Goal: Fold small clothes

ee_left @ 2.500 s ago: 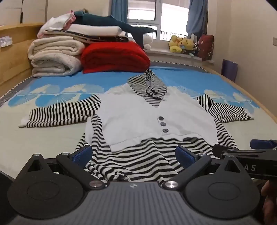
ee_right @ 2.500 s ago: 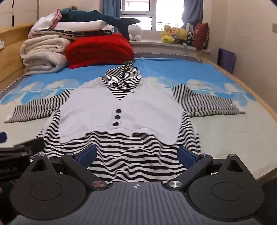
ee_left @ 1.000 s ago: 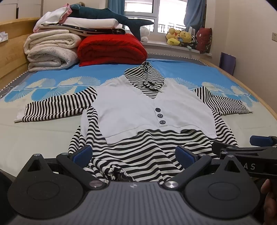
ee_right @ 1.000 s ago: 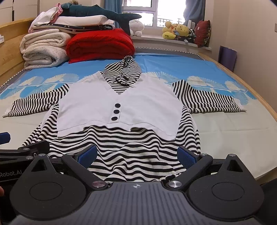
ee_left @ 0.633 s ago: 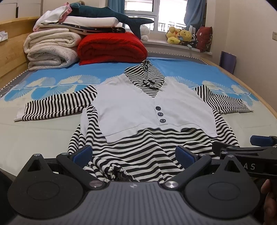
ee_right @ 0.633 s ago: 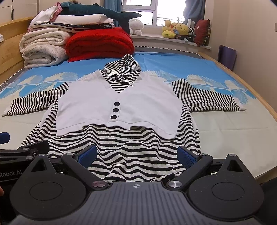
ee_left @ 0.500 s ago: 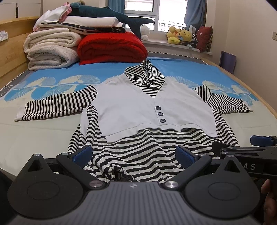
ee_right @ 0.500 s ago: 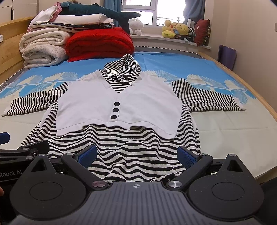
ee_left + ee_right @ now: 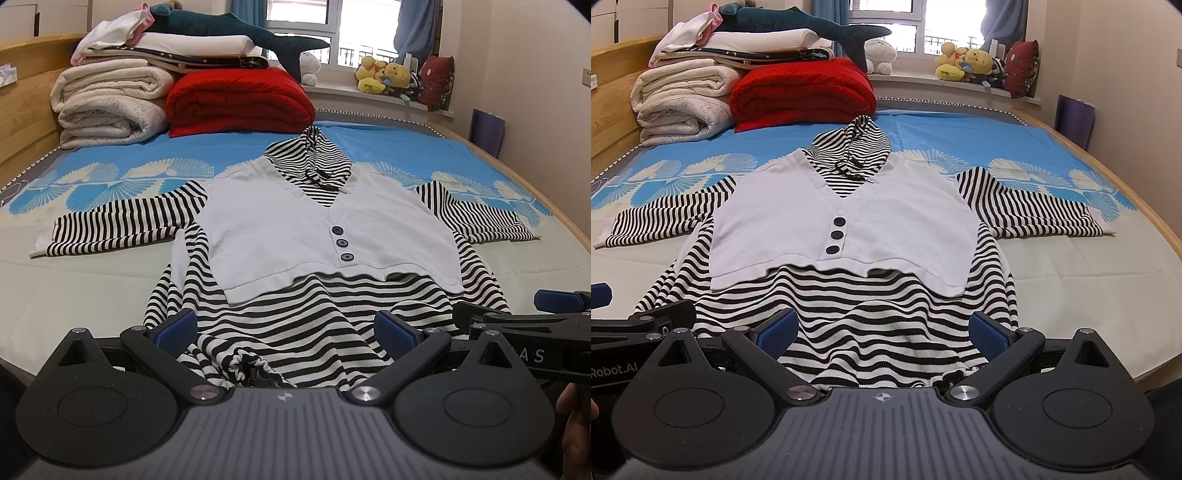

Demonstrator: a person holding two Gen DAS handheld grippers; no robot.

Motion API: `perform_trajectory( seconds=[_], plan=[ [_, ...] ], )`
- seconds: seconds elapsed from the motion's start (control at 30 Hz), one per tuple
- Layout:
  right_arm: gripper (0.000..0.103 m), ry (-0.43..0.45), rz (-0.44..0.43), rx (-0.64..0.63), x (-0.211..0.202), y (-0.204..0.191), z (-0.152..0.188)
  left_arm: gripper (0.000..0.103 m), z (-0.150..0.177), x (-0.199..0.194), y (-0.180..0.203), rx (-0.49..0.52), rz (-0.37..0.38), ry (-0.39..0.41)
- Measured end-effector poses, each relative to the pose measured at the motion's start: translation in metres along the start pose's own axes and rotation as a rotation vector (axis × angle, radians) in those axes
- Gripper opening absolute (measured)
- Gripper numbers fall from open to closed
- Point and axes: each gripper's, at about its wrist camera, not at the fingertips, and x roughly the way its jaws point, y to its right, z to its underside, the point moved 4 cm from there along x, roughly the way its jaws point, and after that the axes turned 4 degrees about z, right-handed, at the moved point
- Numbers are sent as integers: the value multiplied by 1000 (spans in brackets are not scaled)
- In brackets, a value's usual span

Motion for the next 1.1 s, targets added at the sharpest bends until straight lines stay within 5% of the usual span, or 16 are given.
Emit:
perform_trajectory(
  seconds=[0.87,1.1],
  plan=[
    [98,-4,4,1,2,1,0,102,-2,1,2,-5,7,2],
    [98,0,7,0,2,0,0,100,-32,0,-12,0,-1,34]
  ],
)
